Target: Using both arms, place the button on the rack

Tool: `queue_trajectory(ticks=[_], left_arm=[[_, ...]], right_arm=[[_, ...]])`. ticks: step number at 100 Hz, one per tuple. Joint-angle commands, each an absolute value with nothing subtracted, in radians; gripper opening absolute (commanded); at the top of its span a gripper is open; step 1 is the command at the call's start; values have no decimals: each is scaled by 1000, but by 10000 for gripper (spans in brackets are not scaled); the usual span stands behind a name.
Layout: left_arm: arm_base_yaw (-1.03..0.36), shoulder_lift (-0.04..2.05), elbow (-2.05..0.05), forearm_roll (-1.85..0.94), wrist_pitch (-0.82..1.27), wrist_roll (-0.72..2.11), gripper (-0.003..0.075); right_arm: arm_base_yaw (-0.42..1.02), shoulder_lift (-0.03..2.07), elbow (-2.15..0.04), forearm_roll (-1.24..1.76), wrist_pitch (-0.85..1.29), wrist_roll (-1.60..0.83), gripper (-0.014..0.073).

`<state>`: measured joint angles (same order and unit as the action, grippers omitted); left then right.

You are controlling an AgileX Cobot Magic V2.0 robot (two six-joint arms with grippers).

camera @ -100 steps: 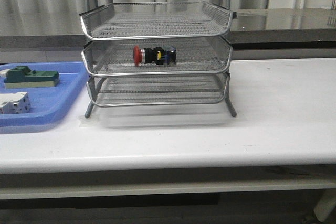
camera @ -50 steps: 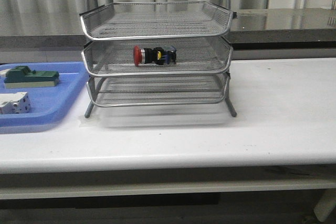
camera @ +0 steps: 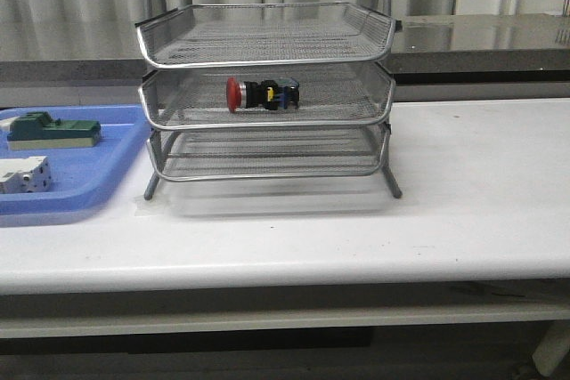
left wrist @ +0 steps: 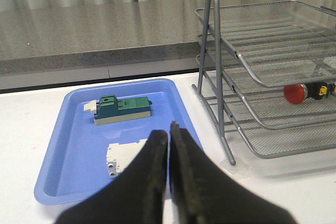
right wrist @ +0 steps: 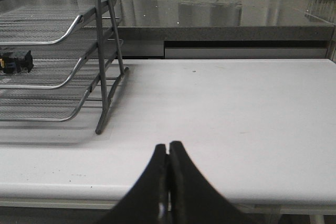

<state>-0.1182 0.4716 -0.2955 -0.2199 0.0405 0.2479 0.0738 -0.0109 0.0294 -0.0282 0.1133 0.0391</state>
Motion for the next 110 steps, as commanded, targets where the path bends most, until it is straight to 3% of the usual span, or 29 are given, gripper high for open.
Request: queue_trajectory(ticks=[1, 34, 45, 58, 110], left_arm=[[-116, 475, -321, -230, -40, 240, 4], [-111, 454, -321, -206, -42, 230, 4], [-85, 415, -313, -71, -42, 90, 4], [-44, 347, -279, 36, -42, -41, 4], [1, 11, -28, 36, -48, -49, 4]], right_arm=[[68, -31, 11, -28, 34, 31, -60], [68, -31, 11, -28, 35, 31, -60], [68, -31, 11, -28, 35, 31, -60], [68, -31, 11, -28, 35, 31, -60], [68, -31, 11, -28, 35, 31, -60]])
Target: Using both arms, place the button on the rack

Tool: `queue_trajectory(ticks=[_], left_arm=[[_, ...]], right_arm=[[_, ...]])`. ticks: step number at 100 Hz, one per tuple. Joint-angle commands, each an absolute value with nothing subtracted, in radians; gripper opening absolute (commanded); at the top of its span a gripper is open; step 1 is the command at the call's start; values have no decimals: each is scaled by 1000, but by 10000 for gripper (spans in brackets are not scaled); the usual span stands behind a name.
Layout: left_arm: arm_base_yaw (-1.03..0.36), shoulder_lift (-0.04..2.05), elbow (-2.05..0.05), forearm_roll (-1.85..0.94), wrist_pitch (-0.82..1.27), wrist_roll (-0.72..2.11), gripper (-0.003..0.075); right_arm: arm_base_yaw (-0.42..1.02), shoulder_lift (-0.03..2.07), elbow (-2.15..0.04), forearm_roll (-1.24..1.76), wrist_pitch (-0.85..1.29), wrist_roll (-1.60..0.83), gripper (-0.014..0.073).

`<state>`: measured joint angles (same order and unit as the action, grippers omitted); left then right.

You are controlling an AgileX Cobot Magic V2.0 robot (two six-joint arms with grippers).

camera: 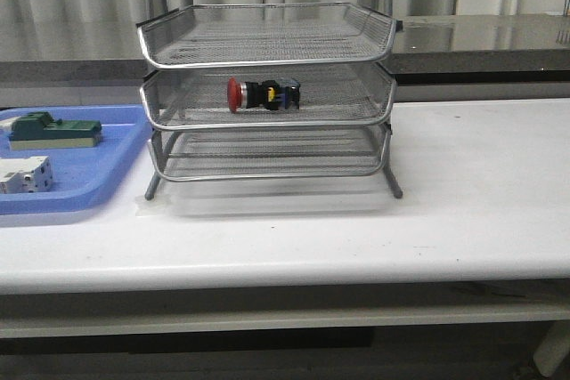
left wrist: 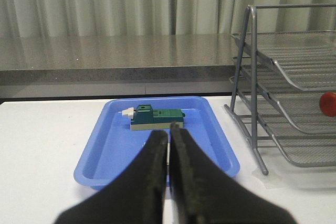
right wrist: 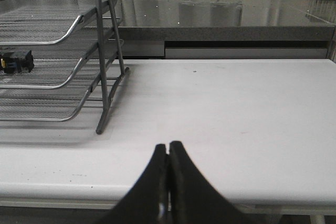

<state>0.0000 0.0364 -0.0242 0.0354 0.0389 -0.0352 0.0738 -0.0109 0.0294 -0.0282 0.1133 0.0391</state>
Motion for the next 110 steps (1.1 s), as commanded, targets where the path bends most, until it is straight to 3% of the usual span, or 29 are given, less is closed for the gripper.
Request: queue_trajectory(ticks=[1, 110], left_arm=[[1, 4, -22, 36, -48, -49, 4], [1, -39, 48, 36, -125, -72, 4]], right_arm=[[68, -31, 11, -28, 35, 31, -60], [68, -31, 11, -28, 36, 31, -60]])
